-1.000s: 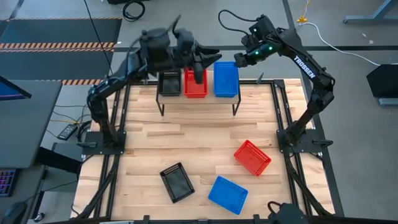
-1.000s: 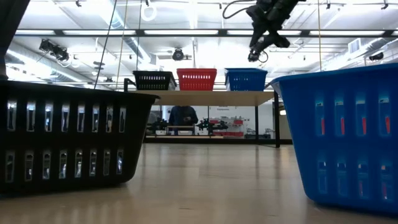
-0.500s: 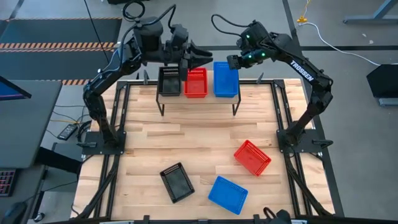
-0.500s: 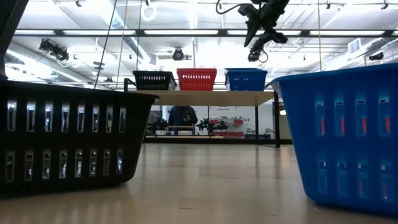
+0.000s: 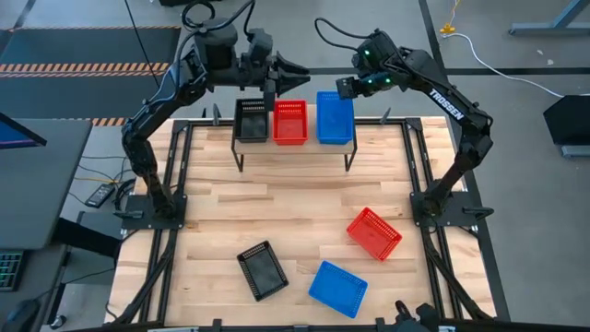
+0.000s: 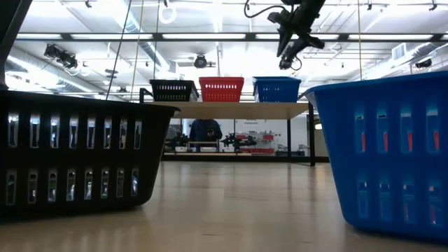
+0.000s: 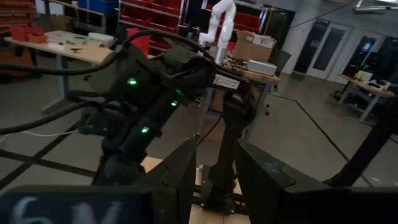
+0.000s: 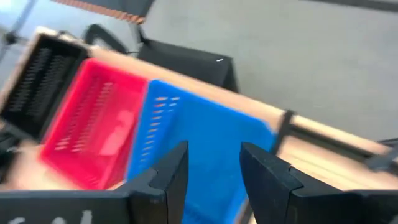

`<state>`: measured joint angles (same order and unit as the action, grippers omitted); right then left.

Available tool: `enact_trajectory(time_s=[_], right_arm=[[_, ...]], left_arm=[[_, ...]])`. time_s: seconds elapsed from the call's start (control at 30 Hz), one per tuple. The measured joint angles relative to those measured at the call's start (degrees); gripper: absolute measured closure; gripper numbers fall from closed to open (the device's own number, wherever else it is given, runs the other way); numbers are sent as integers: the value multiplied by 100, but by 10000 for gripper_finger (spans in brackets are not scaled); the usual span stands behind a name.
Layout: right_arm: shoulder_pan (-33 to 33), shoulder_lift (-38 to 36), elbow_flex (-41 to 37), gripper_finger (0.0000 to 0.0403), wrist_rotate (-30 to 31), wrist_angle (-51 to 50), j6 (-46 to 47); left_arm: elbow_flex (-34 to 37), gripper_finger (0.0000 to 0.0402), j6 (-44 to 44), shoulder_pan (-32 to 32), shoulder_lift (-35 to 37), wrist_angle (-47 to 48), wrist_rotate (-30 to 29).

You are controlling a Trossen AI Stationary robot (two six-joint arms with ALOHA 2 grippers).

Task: Stack baskets on shelf by color
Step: Stack the right blue bin on the blue bin on the shelf

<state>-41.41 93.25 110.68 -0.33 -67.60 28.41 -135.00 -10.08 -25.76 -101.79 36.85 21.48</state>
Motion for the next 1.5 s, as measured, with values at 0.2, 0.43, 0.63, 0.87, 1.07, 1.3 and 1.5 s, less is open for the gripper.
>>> enact_trajectory(time_s=[0.2,0.43,0.63,0.87,1.07,1.3,1.5], right_arm=[[28,65,-46,254,439,-145,-293],[73,81,-367,254,378,-436,31],[81,81,-563,254,379,-241,93],[50,83,-1062,254,377,269,36],[4,85,-1272,255,375,309,-59],[-4,83,-1272,289,372,371,-137],[-7,83,-1272,356,302,374,-144]], left_arm=[[0,285,273,-22,-3,216,0],[1,285,324,-21,-5,451,2],[0,285,253,5,-5,458,6],[0,285,142,23,-5,454,2],[0,285,129,82,-5,454,6],[0,285,18,163,-7,362,-1],[0,285,-18,195,-7,366,-3]])
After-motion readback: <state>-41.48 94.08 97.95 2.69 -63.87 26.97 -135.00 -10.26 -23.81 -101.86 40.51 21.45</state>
